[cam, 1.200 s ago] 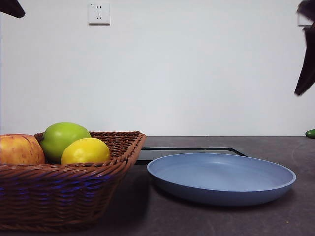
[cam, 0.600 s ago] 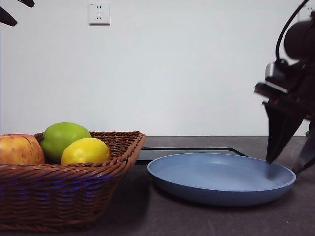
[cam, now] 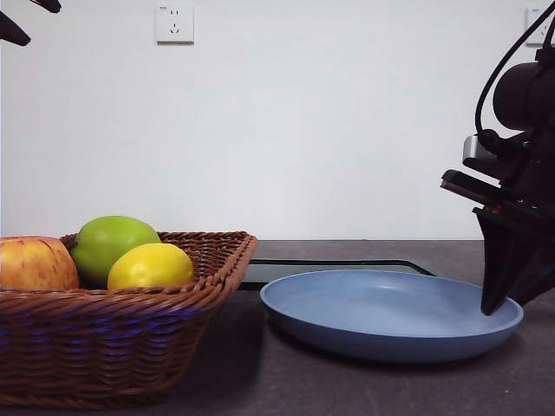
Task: Take the lemon from the basket,put the lemon in the plate,hand out the plate
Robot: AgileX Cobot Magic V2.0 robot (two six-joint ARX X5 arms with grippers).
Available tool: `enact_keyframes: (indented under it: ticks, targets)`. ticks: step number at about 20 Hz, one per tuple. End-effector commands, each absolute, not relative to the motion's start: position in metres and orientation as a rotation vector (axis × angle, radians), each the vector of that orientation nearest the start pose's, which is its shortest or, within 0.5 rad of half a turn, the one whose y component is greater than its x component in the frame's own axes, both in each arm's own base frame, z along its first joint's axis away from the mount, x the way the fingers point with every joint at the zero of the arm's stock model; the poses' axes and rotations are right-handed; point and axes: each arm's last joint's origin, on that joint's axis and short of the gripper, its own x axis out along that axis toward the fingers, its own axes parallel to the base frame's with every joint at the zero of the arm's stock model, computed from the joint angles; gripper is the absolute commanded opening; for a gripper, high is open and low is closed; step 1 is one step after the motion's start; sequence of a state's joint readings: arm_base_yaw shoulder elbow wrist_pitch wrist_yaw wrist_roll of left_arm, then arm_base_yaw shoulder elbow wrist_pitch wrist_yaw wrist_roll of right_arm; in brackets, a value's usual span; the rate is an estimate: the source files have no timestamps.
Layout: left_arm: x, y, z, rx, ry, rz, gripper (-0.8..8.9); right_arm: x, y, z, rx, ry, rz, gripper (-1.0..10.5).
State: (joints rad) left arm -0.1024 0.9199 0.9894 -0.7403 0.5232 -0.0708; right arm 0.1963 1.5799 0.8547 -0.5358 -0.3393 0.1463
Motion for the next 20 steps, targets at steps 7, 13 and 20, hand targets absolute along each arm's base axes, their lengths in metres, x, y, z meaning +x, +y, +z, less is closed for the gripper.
enact_keyframes:
  ticks: [7,13,20]
  targets:
    - [0.172,-0.044,0.334,-0.247,0.726,-0.619,2.93,0.261,0.055,0.186,0.243,1.243,0.346,0.0]
    - [0.181,-0.077,0.317,-0.17,0.851,-0.552,3.65,0.238,0.039,0.22,0.266,1.177,0.316,0.0]
    - [0.206,-0.137,0.273,-0.026,1.026,-0.576,3.63,0.224,0.035,0.241,0.265,1.092,0.319,0.0]
